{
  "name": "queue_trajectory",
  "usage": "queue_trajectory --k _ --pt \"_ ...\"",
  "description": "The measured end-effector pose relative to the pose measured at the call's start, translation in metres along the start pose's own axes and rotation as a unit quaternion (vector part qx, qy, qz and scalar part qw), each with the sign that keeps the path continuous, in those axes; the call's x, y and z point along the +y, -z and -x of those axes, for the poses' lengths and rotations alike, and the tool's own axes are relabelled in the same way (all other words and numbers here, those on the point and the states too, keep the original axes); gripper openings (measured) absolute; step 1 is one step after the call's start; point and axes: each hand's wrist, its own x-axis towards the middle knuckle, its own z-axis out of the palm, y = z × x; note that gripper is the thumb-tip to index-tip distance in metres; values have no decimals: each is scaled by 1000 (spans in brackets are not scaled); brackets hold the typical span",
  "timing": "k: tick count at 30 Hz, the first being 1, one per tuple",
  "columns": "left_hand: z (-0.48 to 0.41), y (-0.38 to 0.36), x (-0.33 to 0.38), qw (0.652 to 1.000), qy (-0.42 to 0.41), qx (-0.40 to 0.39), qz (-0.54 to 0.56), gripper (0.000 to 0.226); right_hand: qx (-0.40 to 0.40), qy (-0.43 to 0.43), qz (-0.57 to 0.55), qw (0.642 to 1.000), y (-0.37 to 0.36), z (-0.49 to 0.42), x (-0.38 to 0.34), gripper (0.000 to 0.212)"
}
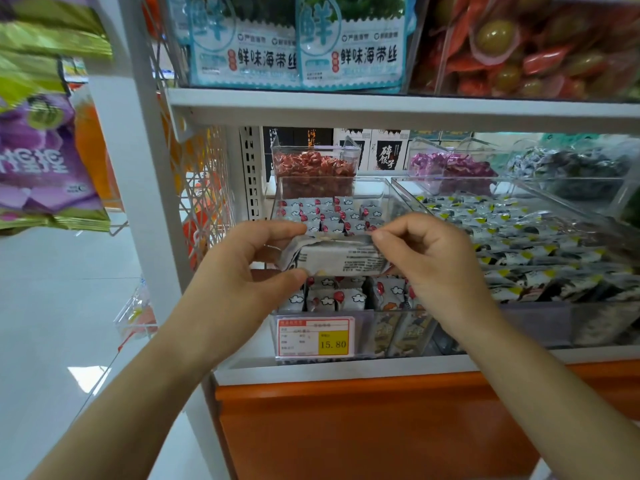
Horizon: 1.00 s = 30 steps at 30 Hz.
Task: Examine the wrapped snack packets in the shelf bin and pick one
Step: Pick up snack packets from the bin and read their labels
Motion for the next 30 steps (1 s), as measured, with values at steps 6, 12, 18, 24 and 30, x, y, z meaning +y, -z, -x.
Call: queue_trajectory --k 6,12,18,24,30 --pt "0 -2 3 999 30 -9 -35 26 6 31 45 998 -3 0 -4 15" --pt "-4 -1 8 999 48 5 -21 11 -22 42 38 998 -8 2 -7 12" --pt "-10 8 7 997 81 -13 -8 20 -52 35 18 998 -8 2 -6 11" --pt "-9 15 6 996 56 -12 -67 16 -56 33 21 998 -8 3 -5 9" --pt "-8 7 3 998 48 -9 -37 16 -3 29 48 998 -12 4 -4 10"
